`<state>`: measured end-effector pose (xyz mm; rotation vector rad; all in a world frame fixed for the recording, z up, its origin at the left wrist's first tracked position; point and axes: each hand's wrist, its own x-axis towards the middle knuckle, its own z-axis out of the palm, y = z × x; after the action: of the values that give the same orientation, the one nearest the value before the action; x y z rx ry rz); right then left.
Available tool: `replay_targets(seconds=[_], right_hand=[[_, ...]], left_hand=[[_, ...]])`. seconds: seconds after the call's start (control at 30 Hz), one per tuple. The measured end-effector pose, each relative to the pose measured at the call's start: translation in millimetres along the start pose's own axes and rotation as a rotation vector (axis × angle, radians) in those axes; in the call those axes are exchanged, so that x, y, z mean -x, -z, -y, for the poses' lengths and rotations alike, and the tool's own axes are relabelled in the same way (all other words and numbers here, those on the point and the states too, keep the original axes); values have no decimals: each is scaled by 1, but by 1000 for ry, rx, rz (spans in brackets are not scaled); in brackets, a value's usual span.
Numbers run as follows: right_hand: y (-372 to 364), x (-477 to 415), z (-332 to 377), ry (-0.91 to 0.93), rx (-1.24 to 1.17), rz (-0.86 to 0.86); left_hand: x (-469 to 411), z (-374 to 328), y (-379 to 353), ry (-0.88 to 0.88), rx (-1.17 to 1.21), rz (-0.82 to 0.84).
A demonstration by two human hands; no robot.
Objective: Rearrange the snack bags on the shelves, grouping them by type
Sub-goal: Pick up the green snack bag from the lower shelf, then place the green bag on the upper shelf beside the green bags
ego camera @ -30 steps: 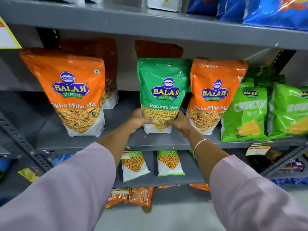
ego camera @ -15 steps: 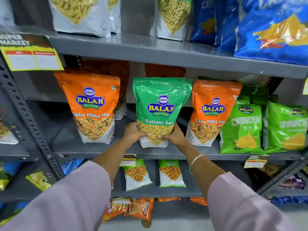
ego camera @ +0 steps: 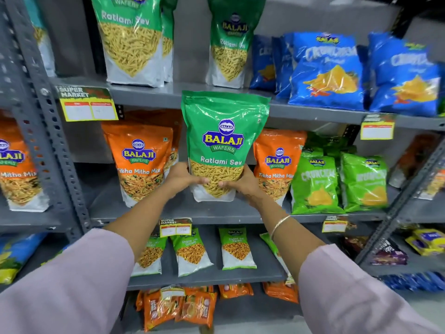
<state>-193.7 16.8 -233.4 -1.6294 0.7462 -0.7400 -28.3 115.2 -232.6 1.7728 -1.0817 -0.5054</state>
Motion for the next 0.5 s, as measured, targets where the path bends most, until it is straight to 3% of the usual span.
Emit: replay_targets(seconds=[0.5], right_hand=[[73,12,196,249,149,-9]], left_hand=[[-5,-183,66,-326,-34,-119]])
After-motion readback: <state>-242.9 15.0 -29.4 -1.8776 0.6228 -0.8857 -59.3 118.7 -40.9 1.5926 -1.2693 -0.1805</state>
